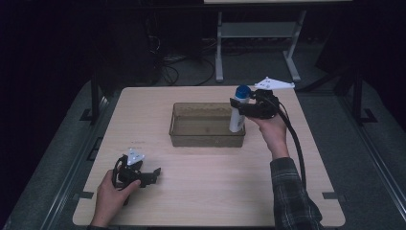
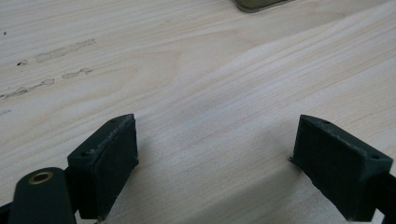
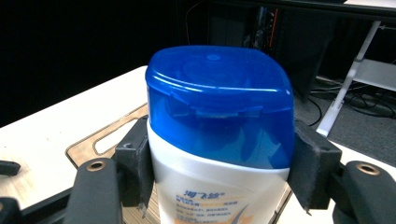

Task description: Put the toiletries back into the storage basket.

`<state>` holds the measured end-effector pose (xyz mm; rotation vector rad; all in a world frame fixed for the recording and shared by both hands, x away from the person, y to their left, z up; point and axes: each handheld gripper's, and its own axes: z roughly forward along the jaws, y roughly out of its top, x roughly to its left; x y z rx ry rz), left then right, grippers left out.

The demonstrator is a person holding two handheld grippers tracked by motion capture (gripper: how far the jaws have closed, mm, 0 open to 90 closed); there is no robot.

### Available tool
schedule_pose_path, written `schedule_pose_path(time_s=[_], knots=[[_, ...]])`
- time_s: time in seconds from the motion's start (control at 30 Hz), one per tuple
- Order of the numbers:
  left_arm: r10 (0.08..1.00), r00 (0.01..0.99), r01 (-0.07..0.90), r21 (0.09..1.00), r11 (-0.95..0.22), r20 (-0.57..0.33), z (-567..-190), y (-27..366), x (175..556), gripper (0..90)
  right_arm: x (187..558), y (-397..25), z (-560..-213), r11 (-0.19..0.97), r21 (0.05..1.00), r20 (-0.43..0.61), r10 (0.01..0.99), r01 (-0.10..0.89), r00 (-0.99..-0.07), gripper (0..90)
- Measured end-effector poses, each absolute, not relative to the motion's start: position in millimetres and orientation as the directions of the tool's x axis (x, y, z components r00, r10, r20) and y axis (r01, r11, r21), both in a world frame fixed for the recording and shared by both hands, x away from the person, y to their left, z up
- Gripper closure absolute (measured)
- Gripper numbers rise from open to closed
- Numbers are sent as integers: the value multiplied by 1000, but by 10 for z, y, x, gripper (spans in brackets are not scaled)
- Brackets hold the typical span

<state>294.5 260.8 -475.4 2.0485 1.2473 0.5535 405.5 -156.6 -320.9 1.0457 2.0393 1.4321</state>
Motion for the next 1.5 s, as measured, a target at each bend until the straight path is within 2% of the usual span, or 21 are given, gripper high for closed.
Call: schedule_pose_path(time_s=[0.7, 1.5], knots=[[887, 462, 607, 723, -328, 15, -4753, 2609, 2942, 124, 4177, -1424, -3426, 225, 898, 61, 786, 378, -615, 343], [887, 461, 608, 724, -327, 14, -4753, 2608, 2941, 125, 4172, -1467, -3711, 251, 867, 71, 793, 430, -606, 343]])
